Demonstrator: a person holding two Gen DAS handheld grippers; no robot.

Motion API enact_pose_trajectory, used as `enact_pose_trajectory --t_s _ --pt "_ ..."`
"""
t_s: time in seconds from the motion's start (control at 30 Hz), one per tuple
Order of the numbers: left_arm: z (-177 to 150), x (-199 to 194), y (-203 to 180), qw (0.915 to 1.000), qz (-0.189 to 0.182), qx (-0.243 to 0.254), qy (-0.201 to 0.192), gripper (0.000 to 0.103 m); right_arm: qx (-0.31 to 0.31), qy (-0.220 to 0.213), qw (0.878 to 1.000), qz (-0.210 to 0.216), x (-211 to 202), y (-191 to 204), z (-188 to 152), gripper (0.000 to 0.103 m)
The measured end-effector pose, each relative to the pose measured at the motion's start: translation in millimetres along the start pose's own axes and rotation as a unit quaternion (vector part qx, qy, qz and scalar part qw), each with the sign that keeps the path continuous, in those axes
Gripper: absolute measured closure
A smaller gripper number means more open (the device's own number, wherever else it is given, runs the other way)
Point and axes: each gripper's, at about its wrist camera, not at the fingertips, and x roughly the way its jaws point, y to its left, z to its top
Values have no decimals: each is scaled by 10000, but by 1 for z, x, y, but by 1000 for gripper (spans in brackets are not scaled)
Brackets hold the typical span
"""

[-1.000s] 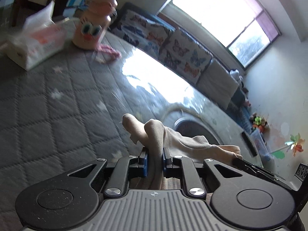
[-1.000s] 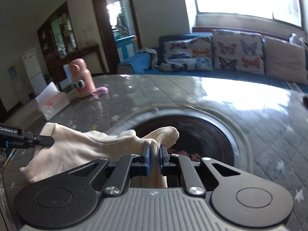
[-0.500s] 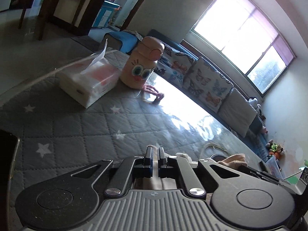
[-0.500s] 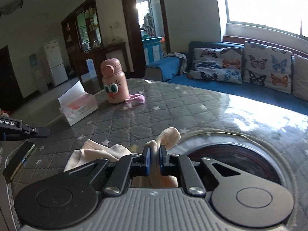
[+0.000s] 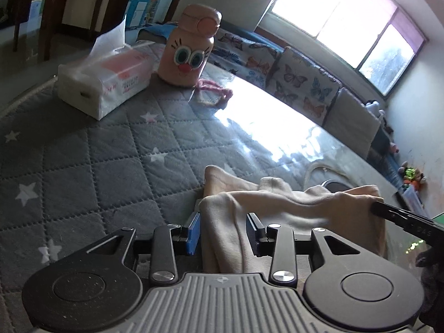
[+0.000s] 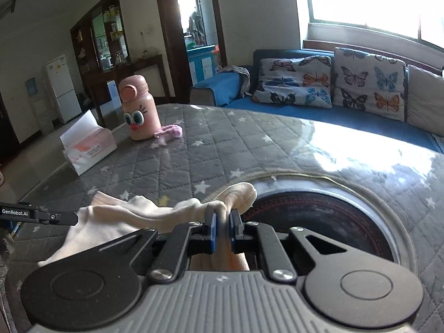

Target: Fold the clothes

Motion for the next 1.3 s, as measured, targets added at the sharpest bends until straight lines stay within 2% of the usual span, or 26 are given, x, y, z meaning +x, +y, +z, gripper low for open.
enact_pose_trajectory --t_s 0.07,0.13,0.17,0.23,0.27,0.53,0.67,0.8,0.97,1.03,1.13,1.3 --pt "-1 5 1 10000 -1 -34 59 66 48 33 10000 5 2 -5 -3 95" --pt "-2 9 2 9999 -27 -57 98 79 67 50 10000 6 3 -7 -4 95" --pt "-2 11 2 9999 -56 -71 121 81 74 60 10000 6 3 -8 -4 95" --pt "-3 11 3 9998 -99 -128 114 93 82 76 9999 8 4 -9 -5 95" --pt "-2 8 3 9998 -91 -138 70 95 75 75 9999 12 4 -9 -5 95" --pt "17 -40 8 9985 -1 -47 -541 96 -81 -94 9996 237 2 11 10 95" --pt "28 -55 20 9974 179 -86 -687 96 -114 -159 9988 440 14 28 18 95" --pt "35 -50 34 9969 435 -171 -630 95 -178 -128 9980 598 33 41 23 95" --pt "34 -41 42 9961 685 -146 -538 89 -173 78 9991 390 59 47 21 91" --pt "35 -38 37 9966 619 -69 -532 80 -185 74 9995 258 61 45 21 89" --pt "37 -35 30 9973 519 48 -524 83 -275 93 9991 316 61 46 22 89" --pt "40 -21 15 9984 312 253 -410 83 -512 272 9960 675 76 64 21 89"
